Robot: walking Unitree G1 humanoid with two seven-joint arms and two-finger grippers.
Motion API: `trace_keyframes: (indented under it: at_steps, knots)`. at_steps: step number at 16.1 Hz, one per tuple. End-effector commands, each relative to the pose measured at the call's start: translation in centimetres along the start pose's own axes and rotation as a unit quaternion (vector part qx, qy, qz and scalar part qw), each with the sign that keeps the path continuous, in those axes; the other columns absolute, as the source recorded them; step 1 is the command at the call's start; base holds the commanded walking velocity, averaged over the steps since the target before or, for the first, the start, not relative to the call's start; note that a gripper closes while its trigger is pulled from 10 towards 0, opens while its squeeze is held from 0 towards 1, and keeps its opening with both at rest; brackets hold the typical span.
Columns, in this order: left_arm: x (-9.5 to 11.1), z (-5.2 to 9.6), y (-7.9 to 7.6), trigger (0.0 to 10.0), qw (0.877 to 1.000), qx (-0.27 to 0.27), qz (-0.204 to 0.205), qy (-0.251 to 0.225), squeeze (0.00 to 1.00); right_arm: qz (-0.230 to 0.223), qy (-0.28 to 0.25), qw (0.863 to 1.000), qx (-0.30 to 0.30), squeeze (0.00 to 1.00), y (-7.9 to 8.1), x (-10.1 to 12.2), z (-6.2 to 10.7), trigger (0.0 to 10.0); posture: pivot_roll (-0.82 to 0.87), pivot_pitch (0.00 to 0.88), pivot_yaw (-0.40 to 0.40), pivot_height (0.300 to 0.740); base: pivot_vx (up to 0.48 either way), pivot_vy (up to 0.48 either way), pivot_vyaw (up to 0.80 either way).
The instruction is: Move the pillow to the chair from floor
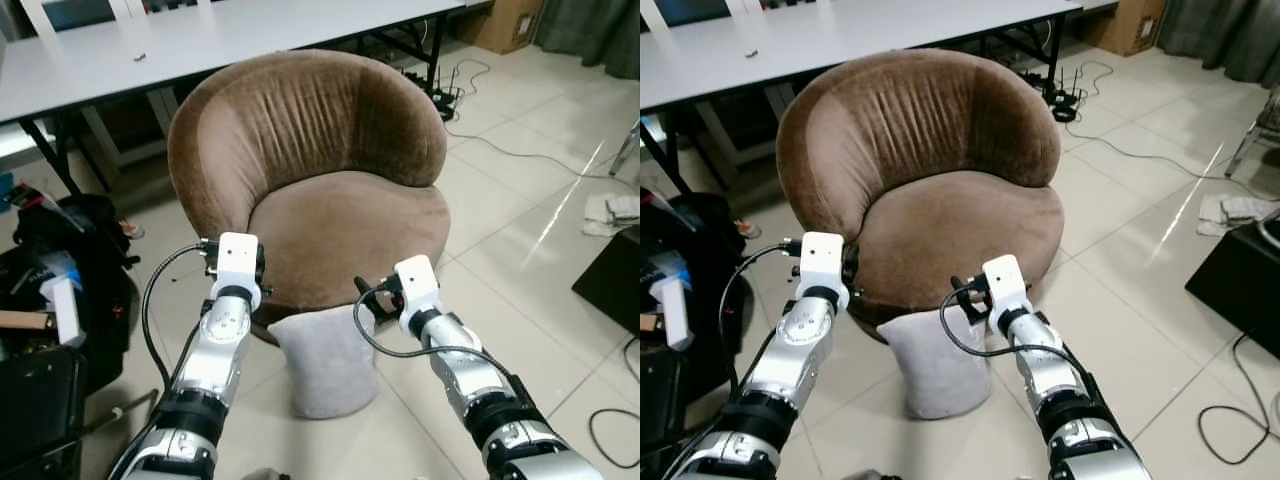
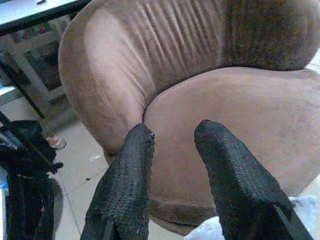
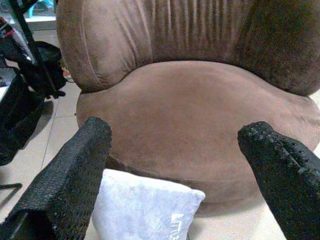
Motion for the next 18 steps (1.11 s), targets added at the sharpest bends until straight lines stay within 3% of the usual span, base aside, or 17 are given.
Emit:
trace_keyframes:
  at_steps: [1,6,7,12,18]
  knots:
    - [0.2,-0.2,-0.4,10.0,1.0,-0.009,-0.003,0.001,0.0,0.0,-0.012,1.0,-0.008,0.0,-0.2,0.8,-0.4,10.0,-0.14,0.0,0.119,0.74,0.0,0.0,0.0]
    - [0.2,-0.5,-1.5,10.0,0.999,-0.035,-0.01,0.004,0.0,0.004,-0.029,0.999,-0.012,0.0,0.8,1.7,-0.9,10.0,-0.16,0.0,0.136,0.74,0.0,0.0,0.0]
    - [0.3,-0.6,-1.9,10.0,0.999,-0.042,-0.012,0.004,0.0,0.001,-0.032,0.999,-0.017,0.0,0.7,1.8,-0.9,10.0,-0.23,0.0,0.186,0.74,0.0,0.0,0.0]
    - [0.5,-0.8,-2.8,10.0,0.998,-0.06,0.002,0.007,0.0,0.0,-0.036,0.999,-0.028,0.0,0.0,1.7,-0.6,10.0,-0.24,0.0,0.179,0.74,0.0,0.0,0.0]
    - [0.1,-0.7,-2.9,10.0,0.999,-0.051,0.015,0.01,0.0,0.011,-0.025,0.999,-0.023,0.0,-0.4,1.1,-0.2,10.0,-0.22,0.0,0.143,0.74,0.462,0.0,0.0]
Point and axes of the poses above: a point about 5 cm out from each wrist's last joint towards the gripper, its own z axis pointing back from the gripper into the wrist, its own x axis along the axis of the wrist's last joint, y = z × x, the point moved 4 cm from there along -z, pointing out of the wrist towards the gripper, and after that the axes turned 1 degree about z, right-handed, at the moved point
